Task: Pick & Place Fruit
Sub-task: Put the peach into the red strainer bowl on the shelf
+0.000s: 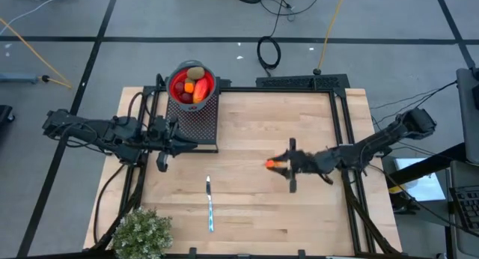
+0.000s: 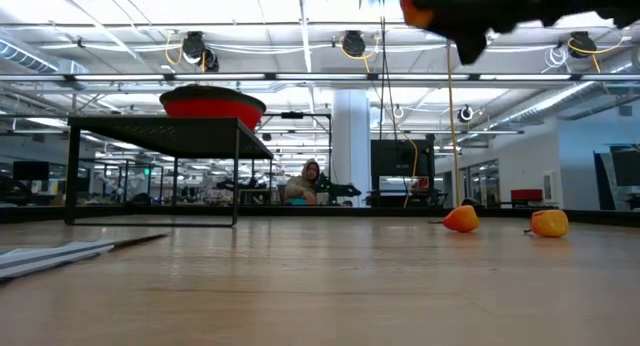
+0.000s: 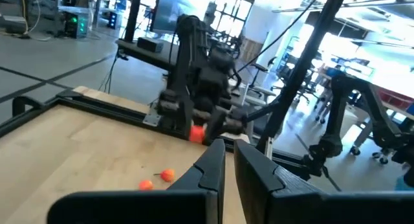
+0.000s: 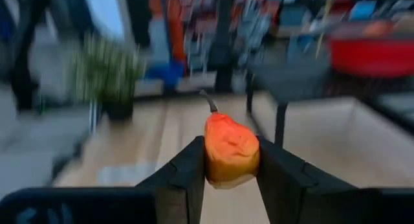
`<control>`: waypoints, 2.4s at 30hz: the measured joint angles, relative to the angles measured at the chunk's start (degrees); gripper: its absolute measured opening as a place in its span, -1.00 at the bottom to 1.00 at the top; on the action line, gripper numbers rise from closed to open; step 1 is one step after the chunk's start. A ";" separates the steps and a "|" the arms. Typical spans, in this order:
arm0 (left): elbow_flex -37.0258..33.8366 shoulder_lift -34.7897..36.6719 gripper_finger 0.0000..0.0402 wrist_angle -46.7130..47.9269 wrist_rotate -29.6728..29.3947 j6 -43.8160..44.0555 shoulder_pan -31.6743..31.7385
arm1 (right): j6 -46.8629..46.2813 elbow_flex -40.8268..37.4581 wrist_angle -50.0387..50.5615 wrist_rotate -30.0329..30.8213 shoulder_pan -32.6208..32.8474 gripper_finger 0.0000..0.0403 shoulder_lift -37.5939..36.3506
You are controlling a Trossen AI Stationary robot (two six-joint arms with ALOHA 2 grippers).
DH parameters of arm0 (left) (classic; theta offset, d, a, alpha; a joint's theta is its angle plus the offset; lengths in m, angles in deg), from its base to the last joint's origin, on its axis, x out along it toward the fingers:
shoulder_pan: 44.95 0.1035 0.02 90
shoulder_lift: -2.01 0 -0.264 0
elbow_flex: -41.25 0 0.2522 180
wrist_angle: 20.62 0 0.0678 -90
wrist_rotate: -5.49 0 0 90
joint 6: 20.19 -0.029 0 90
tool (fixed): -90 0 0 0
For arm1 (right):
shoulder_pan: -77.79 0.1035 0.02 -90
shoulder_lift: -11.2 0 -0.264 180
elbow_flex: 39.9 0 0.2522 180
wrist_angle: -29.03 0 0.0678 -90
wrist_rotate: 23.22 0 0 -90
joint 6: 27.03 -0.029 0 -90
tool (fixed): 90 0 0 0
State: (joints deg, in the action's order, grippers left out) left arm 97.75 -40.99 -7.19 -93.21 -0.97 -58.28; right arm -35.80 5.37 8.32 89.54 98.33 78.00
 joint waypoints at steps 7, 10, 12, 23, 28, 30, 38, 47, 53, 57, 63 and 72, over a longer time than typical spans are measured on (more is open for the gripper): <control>0.07 -4.36 -0.83 -4.66 0.29 -3.13 0.00 | -0.02 0.02 -14.87 -0.02 -5.60 -0.45 0.01; 0.05 -8.10 -0.83 -9.62 1.58 -9.65 0.00 | -0.66 0.02 -16.29 -0.21 -6.98 -0.46 0.01; 0.06 -10.90 -0.81 -14.40 2.09 -14.03 0.00 | -2.64 0.02 -16.72 -0.28 -7.67 -0.47 0.01; 2.87 -24.82 -0.19 -30.27 2.88 -22.36 3.13 | -12.03 0.02 -19.73 -0.99 -8.53 -0.47 0.03; 8.22 -30.89 0.06 -29.83 2.89 -22.45 4.56 | -12.79 0.02 -22.87 -5.07 -8.99 -0.47 0.03; 10.73 -33.32 0.11 -29.83 2.90 -22.51 5.26 | -12.82 0.02 -23.82 -5.08 -8.99 -0.46 0.03; 20.72 -41.67 0.14 -26.65 6.21 -21.46 8.37 | -12.64 0.02 -24.28 -7.94 -8.96 -0.46 0.03; 27.87 -48.06 0.13 -23.26 9.87 -21.37 9.58 | -11.29 0.02 -25.80 -9.59 -8.94 -0.46 0.03; 28.26 -48.66 0.13 -23.41 10.40 -18.91 10.29 | -11.10 0.02 -26.27 -9.62 -8.94 -0.47 0.03; 28.26 -48.66 0.13 -24.51 10.36 -18.47 10.75 | -11.10 0.02 -26.61 -9.61 -8.94 -0.47 0.03; 28.30 -49.36 0.13 -26.34 10.20 -16.92 10.91 | -10.93 0.02 -26.61 -9.61 -8.94 -0.47 0.03; 28.33 -50.45 0.13 -27.75 10.22 -14.62 11.08 | -9.57 0.02 -27.51 -9.51 -8.94 -0.47 0.01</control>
State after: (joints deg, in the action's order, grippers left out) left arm 126.08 -91.43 -34.94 -82.99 -15.59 -47.19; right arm -45.38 5.39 -19.19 80.03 89.39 78.01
